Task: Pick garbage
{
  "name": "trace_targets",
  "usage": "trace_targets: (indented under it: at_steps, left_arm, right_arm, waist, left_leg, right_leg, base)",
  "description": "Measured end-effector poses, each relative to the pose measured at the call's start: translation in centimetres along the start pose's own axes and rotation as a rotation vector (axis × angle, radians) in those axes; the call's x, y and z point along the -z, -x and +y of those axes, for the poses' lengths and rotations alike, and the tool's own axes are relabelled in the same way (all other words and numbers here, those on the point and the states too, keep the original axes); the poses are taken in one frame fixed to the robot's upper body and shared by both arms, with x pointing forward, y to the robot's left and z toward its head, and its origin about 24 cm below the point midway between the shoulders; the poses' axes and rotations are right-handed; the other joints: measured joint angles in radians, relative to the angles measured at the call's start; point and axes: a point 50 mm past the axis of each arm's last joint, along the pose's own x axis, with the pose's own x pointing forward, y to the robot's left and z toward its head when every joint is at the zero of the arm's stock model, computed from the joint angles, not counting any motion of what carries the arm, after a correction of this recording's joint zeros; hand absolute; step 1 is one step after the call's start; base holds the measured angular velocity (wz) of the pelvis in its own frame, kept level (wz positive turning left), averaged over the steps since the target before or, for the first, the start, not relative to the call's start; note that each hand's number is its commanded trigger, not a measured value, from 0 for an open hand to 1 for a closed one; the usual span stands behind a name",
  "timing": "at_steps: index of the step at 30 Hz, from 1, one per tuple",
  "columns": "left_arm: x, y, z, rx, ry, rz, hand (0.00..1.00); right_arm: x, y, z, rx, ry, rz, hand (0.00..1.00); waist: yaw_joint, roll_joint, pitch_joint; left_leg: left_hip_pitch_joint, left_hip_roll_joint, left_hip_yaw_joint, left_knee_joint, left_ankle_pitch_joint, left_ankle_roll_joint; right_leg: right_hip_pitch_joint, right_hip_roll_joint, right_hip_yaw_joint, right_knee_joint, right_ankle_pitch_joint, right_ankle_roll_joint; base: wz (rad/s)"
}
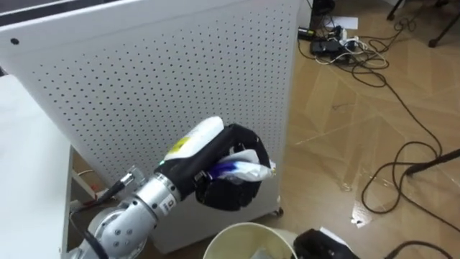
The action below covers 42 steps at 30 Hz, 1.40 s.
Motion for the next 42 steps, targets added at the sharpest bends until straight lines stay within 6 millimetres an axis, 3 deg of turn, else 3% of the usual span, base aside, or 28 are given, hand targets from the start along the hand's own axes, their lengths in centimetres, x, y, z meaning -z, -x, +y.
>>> trace_targets:
  at_steps: [3, 9, 14, 19, 30, 31, 33, 34, 42]
  left_arm:
    - [1.0, 0.1, -1.2, 0.019, 0.047, 0.047, 1.0]
    - [1.7, -0.3, -2.7, 0.041, 0.107, 0.078, 1.0]
    - [3.2, 0.0, -4.1, 0.101, 0.141, 0.152, 1.0]
    - [3.6, 0.1, -4.5, 0.142, 0.155, 0.166, 1.0]
    - [4.3, 1.4, -5.6, 0.297, 0.164, 0.196, 1.0]
    - [4.4, 1.5, -5.7, 0.304, 0.165, 0.202, 0.71]
    - [5.2, 2.0, -6.2, 0.342, 0.181, 0.241, 0.05]
    - [5.5, 2.1, -6.3, 0.354, 0.187, 0.256, 0.0]
    - [6.5, 3.2, -7.3, 0.449, 0.212, 0.332, 0.0]
  right_arm:
    - [-0.8, -0.5, 0.1, 0.006, -0.008, -0.021, 1.0]
    - [-1.6, -1.0, 0.8, 0.004, -0.02, -0.032, 1.0]
    - [-2.0, -1.2, 1.0, -0.001, -0.023, -0.05, 1.0]
    - [-2.8, -1.4, 0.9, -0.001, -0.028, -0.072, 1.0]
    - [-2.7, -1.2, 0.0, 0.012, -0.014, -0.076, 1.0]
    - [-2.7, -1.1, 0.0, 0.013, -0.014, -0.075, 1.0]
    - [-2.4, -1.0, -0.3, 0.015, -0.023, -0.067, 1.0]
    - [-2.4, -1.0, -0.4, 0.014, -0.024, -0.066, 1.0]
    - [-2.1, -1.0, -0.4, 0.0, -0.023, -0.055, 1.0]
  waist:
    - [0.002, -0.01, 0.0061]
    - [0.039, -0.028, 0.0119]
    - [0.046, -0.04, 0.0152]
    - [0.051, -0.056, 0.0148]
    - [0.041, -0.052, 0.0119]
    - [0.041, -0.05, 0.0111]
    - [0.041, -0.044, 0.0075]
    - [0.042, -0.043, 0.0069]
    - [0.044, -0.009, 0.0053]
  left_leg:
    - [-0.026, 0.0, -0.009, 0.003, 0.005, -0.001]
    - [-0.052, -0.001, -0.015, 0.008, 0.007, -0.002]
    - [-0.062, -0.008, -0.037, 0.014, 0.007, -0.001]
    - [-0.101, -0.011, -0.039, 0.031, 0.008, 0.001]
    - [-0.107, -0.013, -0.042, 0.033, 0.009, 0.003]
    - [-0.107, -0.013, -0.043, 0.033, 0.009, 0.003]
    - [-0.104, -0.013, -0.044, 0.039, 0.01, 0.003]
    - [-0.102, -0.013, -0.047, 0.039, 0.01, 0.003]
    - [-0.104, -0.014, -0.057, 0.039, 0.013, 0.005]
  right_leg:
    - [-0.024, -0.002, -0.016, 0.009, -0.001, -0.002]
    - [-0.049, -0.004, -0.028, 0.016, -0.002, -0.002]
    - [-0.051, -0.01, -0.058, 0.028, -0.002, -0.002]
    - [-0.078, -0.012, -0.059, 0.028, -0.002, -0.002]
    - [-0.079, -0.011, -0.06, 0.023, -0.002, -0.002]
    - [-0.078, -0.011, -0.062, 0.022, -0.002, -0.002]
    - [-0.069, -0.011, -0.068, 0.021, -0.002, -0.002]
    - [-0.067, -0.011, -0.069, 0.021, -0.002, -0.002]
    - [-0.064, -0.012, -0.079, 0.025, -0.002, -0.002]
  base:
    - [0.1]
    - [0.03]
    - [0.13]
    - [0.03]
    - [0.0]
    - [0.05]
    - [0.06]
    - [0.06]
    - [0.04]
